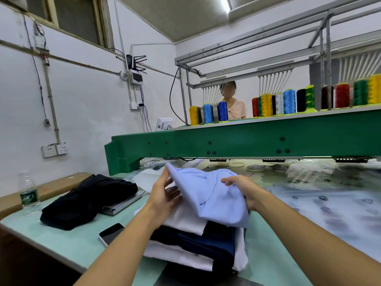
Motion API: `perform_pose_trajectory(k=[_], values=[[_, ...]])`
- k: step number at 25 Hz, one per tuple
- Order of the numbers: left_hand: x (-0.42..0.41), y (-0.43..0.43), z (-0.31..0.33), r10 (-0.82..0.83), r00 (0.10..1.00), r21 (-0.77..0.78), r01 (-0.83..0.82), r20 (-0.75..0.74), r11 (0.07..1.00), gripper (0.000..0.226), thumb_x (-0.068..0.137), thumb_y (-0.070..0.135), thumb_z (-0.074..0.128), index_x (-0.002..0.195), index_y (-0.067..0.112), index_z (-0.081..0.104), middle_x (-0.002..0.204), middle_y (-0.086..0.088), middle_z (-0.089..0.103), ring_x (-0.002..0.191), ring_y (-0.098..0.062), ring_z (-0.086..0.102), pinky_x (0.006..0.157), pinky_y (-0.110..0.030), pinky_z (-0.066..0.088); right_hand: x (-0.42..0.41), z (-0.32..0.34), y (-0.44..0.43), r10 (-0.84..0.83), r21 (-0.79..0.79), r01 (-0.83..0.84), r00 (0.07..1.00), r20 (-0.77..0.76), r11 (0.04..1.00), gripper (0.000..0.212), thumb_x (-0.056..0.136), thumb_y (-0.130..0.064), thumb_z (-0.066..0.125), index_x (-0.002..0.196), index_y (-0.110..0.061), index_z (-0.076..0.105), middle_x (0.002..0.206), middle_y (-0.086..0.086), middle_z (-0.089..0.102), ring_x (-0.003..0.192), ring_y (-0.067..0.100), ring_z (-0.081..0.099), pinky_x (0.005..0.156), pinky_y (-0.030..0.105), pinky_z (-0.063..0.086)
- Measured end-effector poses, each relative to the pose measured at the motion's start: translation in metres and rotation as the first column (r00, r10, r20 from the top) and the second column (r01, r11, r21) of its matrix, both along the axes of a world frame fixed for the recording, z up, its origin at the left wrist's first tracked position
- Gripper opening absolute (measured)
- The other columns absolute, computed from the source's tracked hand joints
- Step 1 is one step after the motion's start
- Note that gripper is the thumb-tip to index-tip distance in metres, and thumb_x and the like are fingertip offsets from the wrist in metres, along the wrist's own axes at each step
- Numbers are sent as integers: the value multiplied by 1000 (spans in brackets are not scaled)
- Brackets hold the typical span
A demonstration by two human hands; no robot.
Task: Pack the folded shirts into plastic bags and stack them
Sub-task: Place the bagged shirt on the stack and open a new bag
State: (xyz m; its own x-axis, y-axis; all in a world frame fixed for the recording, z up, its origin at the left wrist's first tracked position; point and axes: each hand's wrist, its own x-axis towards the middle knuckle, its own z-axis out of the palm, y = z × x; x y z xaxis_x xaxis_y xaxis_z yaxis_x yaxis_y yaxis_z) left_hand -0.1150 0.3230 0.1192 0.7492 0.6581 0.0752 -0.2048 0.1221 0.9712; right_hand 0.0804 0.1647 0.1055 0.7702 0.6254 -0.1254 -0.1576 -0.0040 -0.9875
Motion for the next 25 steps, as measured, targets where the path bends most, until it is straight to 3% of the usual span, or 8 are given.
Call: perform_pose_trajectory(k=[3,6,10,13,15,17,22,25], values=[[16,-16,3,-65,992,197,85,-107,977,44,88,43,72,127,22,67,107,-5,77,93,-22,75,68,-29,58,-3,4,2,35,-21,-34,999,26,999,38,84,-24,71,120,-13,65,111,17,73,83,28,69,76,36,55],[23,-31,6,45,949,536,136,-311,833,55,89,-2,39,139,19,52,111,-6,69,88,-19,63,64,-25,50,-6,9,2,126,-46,-123,990,65,991,45,89,-42,68,123,-12,63,118,12,70,93,27,70,83,36,55],[31,-47,8,39,895,793,372,-444,483,62,95,1,32,154,20,37,156,-1,42,139,-18,42,115,-36,35,-12,22,13,114,47,-116,993,39,992,64,89,-58,62,126,-6,61,122,18,67,102,26,68,91,37,53],[44,-72,9,-17,865,825,485,-502,289,72,95,0,32,161,28,21,168,7,12,153,-17,21,123,-36,22,-17,30,12,62,-14,-63,996,-56,998,51,88,-44,67,113,-1,63,108,17,70,97,27,69,95,37,51],[48,-79,9,-54,866,825,492,-497,279,72,92,-4,35,157,28,32,164,7,25,146,-19,34,118,-40,32,-16,35,6,25,-114,-18,998,58,993,22,91,-19,61,101,-1,68,80,12,71,71,24,67,73,30,54],[50,-84,10,-84,886,846,461,-456,267,72,86,-3,43,151,29,43,162,12,29,140,-17,40,113,-38,39,-10,42,-4,-47,-155,73,985,164,985,20,91,-9,57,108,-1,63,72,12,66,58,22,62,53,25,48],[71,-118,10,-257,890,856,441,-378,271,85,66,16,60,142,49,42,157,31,24,132,11,39,93,-10,43,13,58,-43,-81,-259,213,894,441,942,16,96,-5,51,81,-9,46,79,13,52,83,28,57,72,33,48],[104,-143,-4,-307,825,802,548,-474,236,105,70,17,74,154,50,20,161,30,16,143,11,28,108,-17,39,35,51,-91,5,-343,280,768,640,897,18,94,0,44,79,-11,44,78,10,50,75,24,51,62,30,39]])
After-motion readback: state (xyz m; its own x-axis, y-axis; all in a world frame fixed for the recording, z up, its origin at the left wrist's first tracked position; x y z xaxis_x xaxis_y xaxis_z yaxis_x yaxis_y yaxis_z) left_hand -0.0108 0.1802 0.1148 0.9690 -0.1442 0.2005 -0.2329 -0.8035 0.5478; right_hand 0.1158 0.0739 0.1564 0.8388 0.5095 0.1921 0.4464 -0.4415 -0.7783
